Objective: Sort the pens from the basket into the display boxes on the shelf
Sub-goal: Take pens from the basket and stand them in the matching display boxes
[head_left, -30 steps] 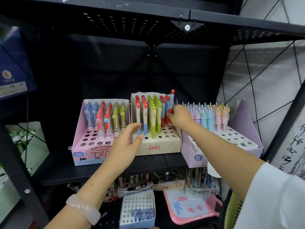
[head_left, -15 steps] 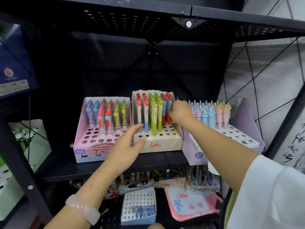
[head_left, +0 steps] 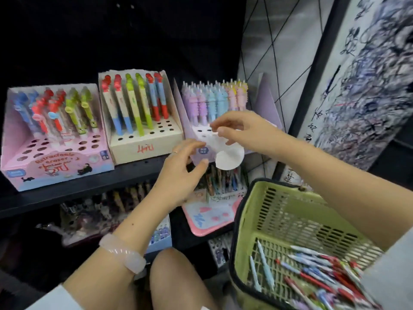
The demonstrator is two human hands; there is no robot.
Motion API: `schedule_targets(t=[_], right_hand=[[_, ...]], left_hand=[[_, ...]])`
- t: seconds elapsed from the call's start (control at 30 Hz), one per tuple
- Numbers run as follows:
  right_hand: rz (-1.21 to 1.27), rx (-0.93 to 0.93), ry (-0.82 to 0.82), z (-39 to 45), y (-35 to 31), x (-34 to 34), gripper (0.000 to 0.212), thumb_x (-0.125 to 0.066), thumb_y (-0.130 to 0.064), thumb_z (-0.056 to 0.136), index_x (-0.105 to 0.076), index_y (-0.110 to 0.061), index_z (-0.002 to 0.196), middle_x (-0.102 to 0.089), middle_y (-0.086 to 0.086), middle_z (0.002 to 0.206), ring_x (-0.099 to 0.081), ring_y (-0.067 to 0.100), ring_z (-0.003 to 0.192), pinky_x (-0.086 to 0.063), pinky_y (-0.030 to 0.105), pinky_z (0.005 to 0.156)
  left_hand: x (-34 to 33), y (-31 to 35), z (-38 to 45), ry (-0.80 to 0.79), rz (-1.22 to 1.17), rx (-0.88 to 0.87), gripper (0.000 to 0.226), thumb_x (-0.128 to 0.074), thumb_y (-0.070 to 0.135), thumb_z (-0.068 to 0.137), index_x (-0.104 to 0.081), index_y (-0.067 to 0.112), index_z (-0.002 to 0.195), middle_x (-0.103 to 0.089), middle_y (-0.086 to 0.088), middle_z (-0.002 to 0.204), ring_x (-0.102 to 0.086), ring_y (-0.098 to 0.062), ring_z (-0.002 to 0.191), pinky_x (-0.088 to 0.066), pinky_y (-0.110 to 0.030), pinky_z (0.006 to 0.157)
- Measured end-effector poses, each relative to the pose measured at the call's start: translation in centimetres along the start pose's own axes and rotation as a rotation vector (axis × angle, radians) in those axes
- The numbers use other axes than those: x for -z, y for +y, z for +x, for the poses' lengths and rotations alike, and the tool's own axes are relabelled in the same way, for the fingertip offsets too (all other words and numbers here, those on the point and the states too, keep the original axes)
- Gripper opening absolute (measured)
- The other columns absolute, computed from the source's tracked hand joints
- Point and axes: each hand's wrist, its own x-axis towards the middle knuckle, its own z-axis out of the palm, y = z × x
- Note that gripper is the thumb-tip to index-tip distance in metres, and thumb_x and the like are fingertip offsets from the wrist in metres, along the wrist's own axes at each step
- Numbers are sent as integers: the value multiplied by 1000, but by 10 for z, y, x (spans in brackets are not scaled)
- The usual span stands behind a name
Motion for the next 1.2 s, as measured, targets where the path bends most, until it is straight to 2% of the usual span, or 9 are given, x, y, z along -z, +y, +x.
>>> schedule_targets(t=[0.1,0.17,0.27,0.5,0.67,0.73,0.87,1.0,1.2], right_hand=[[-1,-123,6,-51,45,24,16,-53,-15,93,-63,-20,105,-65,-4,104,-61,-1,84,-52,15,77],[-3,-231,10,-80,79,34,15,-53,-16,94,-62,-26,101,-67,-5,102,-62,-2,83,-52,13,75],[-78,-390,-21,-114,134,34,13,-52,-18,94,-62,-21,103,-68,6,102,-64,16,91,-50,19,73],[-429,-610,-410,-177,246,-1,32,-51,-19,95,-56,-10,125,-60,7,123,-58,20,108,-39,19,85],[-645,-811,-680,-222,308,-16,70,-57,-37,90,-25,-7,144,-40,15,141,-42,32,124,-40,37,99],[-701,-804,-682,-237,324,-22,81,-59,-43,87,-15,-12,147,-27,13,146,-33,35,130,-36,40,102],[-798,-667,-537,-256,337,-35,85,-56,-55,83,-16,-17,147,-27,10,142,-30,32,130,-29,42,104],[-729,-612,-647,-265,340,-47,96,-53,-69,77,-12,-18,148,-23,9,147,-29,31,132,-26,43,105],[-741,-599,-662,-260,337,-58,78,-62,-37,81,-22,-12,142,-42,11,130,-44,28,116,-39,34,91]], left_hand=[[-39,7,-12,162,-108,2,25,-52,11,91,-56,31,104,-53,17,114,-49,-2,111,-37,-18,95],[-63,9,-19,168,-201,14,26,-51,10,91,-58,33,102,-56,17,111,-52,0,104,-37,-7,90],[-101,9,-22,6,-94,-31,26,-53,15,90,-59,24,114,-57,13,113,-51,-1,104,-36,-12,90],[-168,-10,-23,-423,47,41,33,-51,24,93,-52,24,126,-53,7,130,-45,-7,121,-31,-19,95],[-192,-24,-23,-577,113,47,36,-49,28,94,-49,23,130,-51,7,134,-44,-10,124,-33,-24,101],[-197,-31,-24,-613,127,69,36,-49,28,94,-48,24,130,-50,9,134,-42,-8,125,-32,-24,102],[-203,-39,-25,-617,130,117,35,-49,28,94,-49,25,129,-51,10,134,-43,-7,125,-33,-26,103],[-203,-40,-25,-586,109,142,33,-50,26,93,-52,26,126,-53,10,131,-44,-1,119,-31,-20,98],[-200,-37,-28,-613,104,140,33,-49,25,95,-51,26,128,-52,14,129,-40,9,109,-27,-5,88]])
